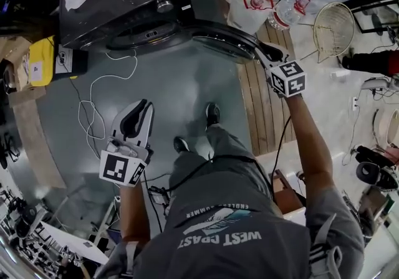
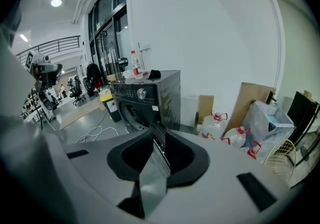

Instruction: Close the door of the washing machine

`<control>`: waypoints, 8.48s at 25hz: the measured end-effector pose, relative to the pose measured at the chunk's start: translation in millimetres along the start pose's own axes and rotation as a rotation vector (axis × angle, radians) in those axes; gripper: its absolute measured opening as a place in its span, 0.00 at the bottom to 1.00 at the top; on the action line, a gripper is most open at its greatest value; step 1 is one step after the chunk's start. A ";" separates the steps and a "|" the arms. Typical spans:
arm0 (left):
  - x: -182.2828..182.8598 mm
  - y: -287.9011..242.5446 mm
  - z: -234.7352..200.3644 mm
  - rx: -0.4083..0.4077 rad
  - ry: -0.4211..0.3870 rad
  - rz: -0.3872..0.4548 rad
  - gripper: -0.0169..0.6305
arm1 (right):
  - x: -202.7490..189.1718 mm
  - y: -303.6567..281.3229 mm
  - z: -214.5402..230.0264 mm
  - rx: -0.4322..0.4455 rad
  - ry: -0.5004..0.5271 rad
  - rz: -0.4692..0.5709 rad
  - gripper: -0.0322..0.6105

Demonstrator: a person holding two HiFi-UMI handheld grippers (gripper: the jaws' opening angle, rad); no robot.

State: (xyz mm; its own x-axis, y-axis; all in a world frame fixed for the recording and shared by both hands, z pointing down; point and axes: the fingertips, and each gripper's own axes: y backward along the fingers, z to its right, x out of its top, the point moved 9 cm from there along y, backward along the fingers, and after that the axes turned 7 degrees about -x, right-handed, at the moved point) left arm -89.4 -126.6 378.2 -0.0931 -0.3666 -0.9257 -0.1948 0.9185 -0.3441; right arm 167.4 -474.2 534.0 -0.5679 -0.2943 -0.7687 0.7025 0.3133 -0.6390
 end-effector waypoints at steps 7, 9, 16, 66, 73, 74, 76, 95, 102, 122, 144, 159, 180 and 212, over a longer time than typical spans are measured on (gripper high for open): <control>-11.5 -13.5 -1.2 0.019 0.023 -0.028 0.12 | -22.4 -53.1 25.7 0.029 0.020 -0.069 0.22; -12.1 -16.1 -0.8 0.020 0.026 -0.041 0.12 | -26.5 -65.2 31.9 0.036 0.027 -0.088 0.23; -18.5 -28.8 -5.3 0.012 0.035 -0.074 0.12 | -44.3 -108.2 46.3 0.074 0.054 -0.155 0.25; -47.5 46.4 -100.3 0.031 0.084 -0.005 0.12 | -90.5 -130.7 -114.4 0.255 0.083 -0.459 0.28; -61.0 72.4 -122.3 0.050 0.118 0.008 0.12 | -89.6 -138.0 -169.3 0.243 0.039 -0.473 0.31; -62.5 75.9 -125.2 0.056 0.121 0.010 0.12 | -89.2 -139.1 -175.8 0.241 0.032 -0.473 0.32; -65.5 83.0 -130.9 0.068 0.127 0.016 0.12 | -88.5 -141.4 -187.7 0.235 0.015 -0.474 0.32; -97.0 140.9 -175.3 0.176 0.212 0.086 0.12 | -63.7 -183.1 -280.8 0.203 -0.150 -0.508 0.35; -108.2 166.2 -190.7 0.222 0.243 0.108 0.12 | -44.6 -202.9 -312.5 0.213 -0.202 -0.510 0.35; -131.5 247.8 -244.5 0.276 0.293 0.189 0.12 | 7.1 -261.2 -367.9 0.134 -0.310 -0.527 0.36; -120.4 251.9 -242.9 0.425 0.330 0.189 0.12 | 63.0 -333.0 -394.8 0.103 -0.235 -0.447 0.32; -122.2 246.9 -260.0 0.524 0.376 0.165 0.12 | 93.1 -385.0 -367.3 0.040 -0.183 -0.444 0.11; -95.3 246.1 -278.5 0.552 0.342 0.133 0.12 | 113.4 -416.7 -359.1 0.036 -0.322 -0.480 0.09; -21.6 329.3 -245.2 0.559 0.147 0.246 0.12 | 303.6 -201.1 -368.1 0.359 -0.222 0.068 0.10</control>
State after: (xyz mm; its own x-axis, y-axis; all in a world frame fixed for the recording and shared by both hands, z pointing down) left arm -390.9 147.4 323.3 -0.2115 -0.1144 -0.9707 0.3857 0.9028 -0.1904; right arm -304.1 -294.2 418.5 -0.4365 -0.4837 -0.7587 0.8621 0.0164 -0.5064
